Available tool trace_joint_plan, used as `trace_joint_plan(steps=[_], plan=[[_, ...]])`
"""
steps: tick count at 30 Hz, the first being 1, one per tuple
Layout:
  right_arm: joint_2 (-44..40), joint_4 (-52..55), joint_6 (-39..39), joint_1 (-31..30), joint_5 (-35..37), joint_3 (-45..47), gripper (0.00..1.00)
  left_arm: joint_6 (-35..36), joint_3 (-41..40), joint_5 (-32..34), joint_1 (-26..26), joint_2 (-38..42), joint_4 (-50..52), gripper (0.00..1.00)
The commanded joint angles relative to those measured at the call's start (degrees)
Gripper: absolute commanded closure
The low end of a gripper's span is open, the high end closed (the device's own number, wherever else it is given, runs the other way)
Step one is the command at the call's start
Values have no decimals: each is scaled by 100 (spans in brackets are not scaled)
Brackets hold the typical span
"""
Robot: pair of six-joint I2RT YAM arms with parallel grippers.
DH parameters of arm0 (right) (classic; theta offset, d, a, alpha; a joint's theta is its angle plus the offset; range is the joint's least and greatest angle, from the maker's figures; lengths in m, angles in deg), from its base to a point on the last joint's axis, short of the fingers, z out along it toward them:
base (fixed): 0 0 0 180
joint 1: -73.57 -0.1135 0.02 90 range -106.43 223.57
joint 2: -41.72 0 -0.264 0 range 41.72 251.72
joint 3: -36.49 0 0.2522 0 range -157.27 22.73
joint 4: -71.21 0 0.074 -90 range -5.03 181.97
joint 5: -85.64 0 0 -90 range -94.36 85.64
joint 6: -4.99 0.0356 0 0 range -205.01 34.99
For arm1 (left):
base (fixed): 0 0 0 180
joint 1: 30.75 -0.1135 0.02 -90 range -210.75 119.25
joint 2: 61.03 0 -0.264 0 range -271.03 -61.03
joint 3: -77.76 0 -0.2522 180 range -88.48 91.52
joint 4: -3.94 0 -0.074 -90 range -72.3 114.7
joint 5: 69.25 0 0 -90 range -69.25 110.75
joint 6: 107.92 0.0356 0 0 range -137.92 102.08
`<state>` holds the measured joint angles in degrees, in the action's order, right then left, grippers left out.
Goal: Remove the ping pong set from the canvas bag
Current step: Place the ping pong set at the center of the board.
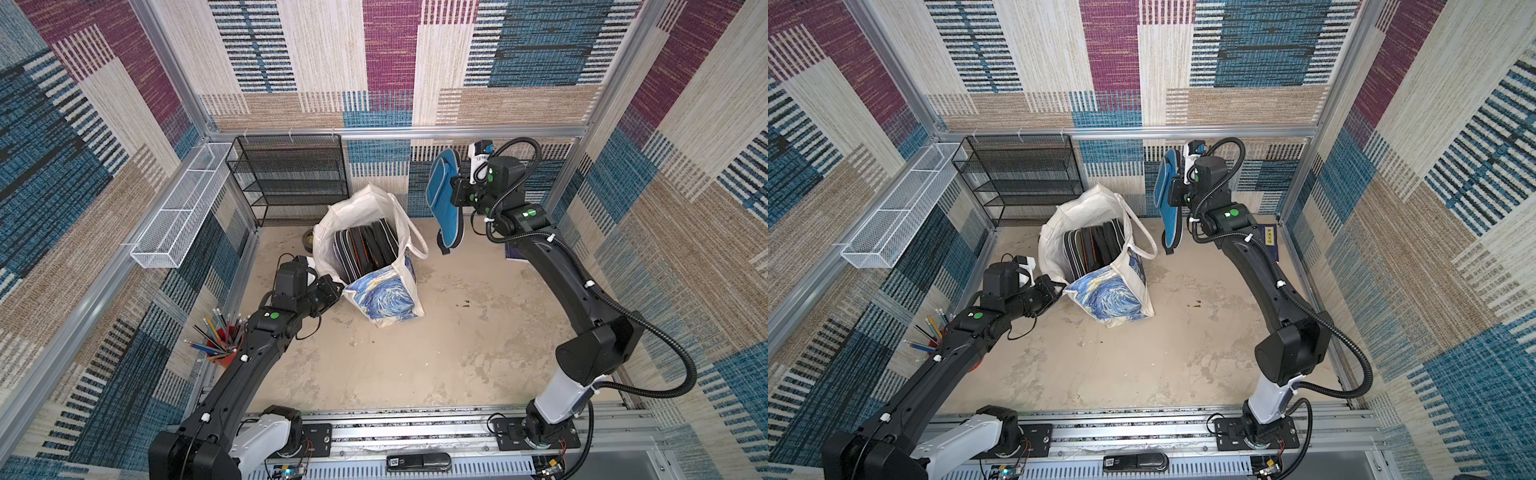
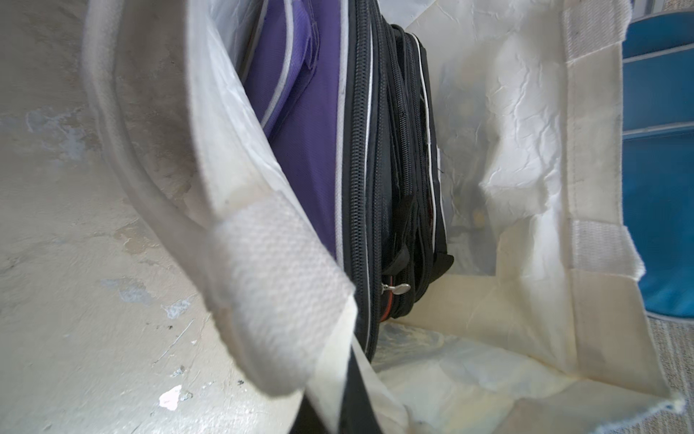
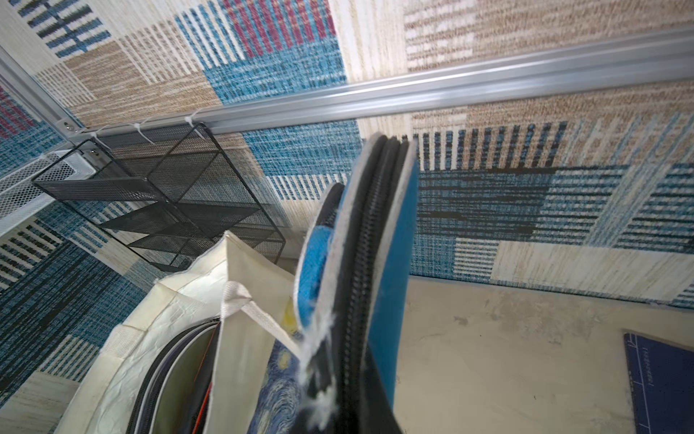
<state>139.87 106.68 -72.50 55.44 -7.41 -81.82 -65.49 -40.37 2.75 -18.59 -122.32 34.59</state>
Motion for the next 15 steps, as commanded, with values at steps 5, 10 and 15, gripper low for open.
trace_joint_plan(steps=[5,10,15], plan=[[87,-2174,424,495,-634,1193,100,182,70,60,-16,-58,-244,100],[463,-3095,639,621,-937,1643,100,221,95,68,-13,-86,-243,100],[1041,-3774,981,670,-1282,1694,100,204,139,42,-18,-130,-262,100]])
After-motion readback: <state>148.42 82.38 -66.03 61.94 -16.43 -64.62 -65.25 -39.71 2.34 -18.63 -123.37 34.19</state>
